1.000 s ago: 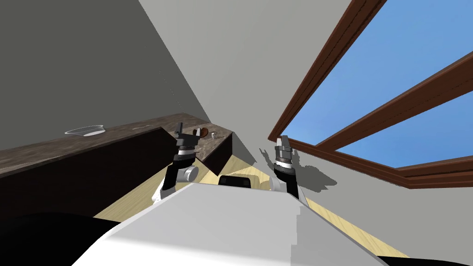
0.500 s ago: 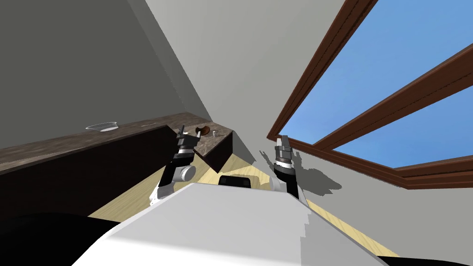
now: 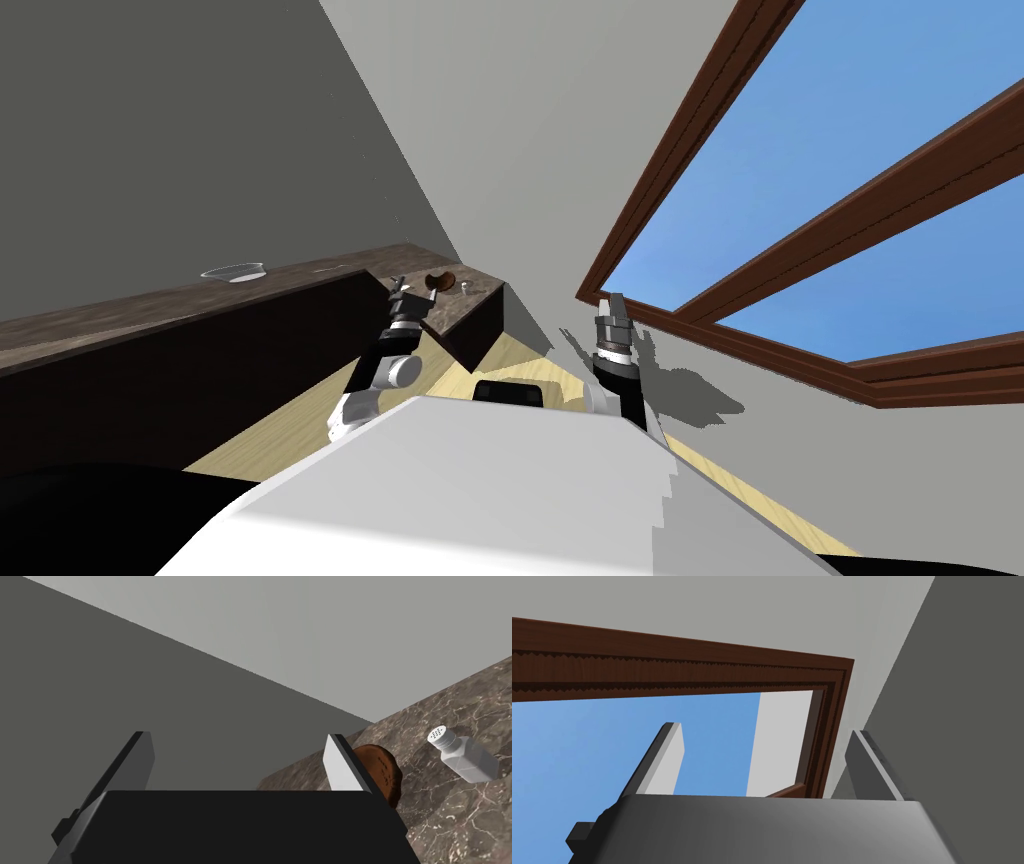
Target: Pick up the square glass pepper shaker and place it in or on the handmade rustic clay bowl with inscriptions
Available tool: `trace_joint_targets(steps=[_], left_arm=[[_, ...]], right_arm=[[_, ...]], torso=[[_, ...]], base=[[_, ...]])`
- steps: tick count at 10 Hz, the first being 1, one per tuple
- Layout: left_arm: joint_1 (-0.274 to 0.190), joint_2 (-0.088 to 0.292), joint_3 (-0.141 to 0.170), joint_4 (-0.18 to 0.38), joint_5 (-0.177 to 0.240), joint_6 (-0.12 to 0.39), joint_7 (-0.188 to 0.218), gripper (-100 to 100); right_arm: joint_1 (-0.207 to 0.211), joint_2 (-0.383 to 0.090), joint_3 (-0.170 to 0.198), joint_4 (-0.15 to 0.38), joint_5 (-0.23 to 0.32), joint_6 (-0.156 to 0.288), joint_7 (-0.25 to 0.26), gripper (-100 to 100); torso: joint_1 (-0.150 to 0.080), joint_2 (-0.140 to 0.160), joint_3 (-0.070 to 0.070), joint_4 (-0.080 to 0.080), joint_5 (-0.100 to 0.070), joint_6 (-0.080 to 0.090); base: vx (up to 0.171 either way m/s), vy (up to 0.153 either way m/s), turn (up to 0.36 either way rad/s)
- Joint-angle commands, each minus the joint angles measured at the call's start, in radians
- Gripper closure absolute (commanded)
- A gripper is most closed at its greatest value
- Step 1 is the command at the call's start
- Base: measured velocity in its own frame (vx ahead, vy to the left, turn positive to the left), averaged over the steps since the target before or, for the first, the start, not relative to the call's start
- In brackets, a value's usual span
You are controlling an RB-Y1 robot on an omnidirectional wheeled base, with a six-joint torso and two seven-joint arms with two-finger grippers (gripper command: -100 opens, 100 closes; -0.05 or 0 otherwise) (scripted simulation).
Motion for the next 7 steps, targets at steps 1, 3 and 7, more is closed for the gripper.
trace_joint_targets(steps=[1,3,7], left_arm=[[-0.012,0.002,0.022,0.027,0.045,0.050,0.029,-100],[-0.020,0.001,0.036,0.044,0.073,0.094,0.047,-100],[-0.038,0.000,0.064,0.079,0.125,0.180,0.084,-100]], right_arm=[[0.000,0.000,0.000,0.000,0.000,0.000,0.000,0],[0.000,0.000,0.000,0.000,0.000,0.000,0.000,0],[0.000,0.000,0.000,0.000,0.000,0.000,0.000,0]], torso=[[0.000,0.000,0.000,0.000,0.000,0.000],[0.000,-0.001,0.000,0.000,0.000,0.000],[0.001,-0.003,-0.001,-0.001,0.000,0.000]], base=[[-0.011,-0.023,0.019],[-0.002,-0.013,0.005],[0.015,-0.006,-0.007]])
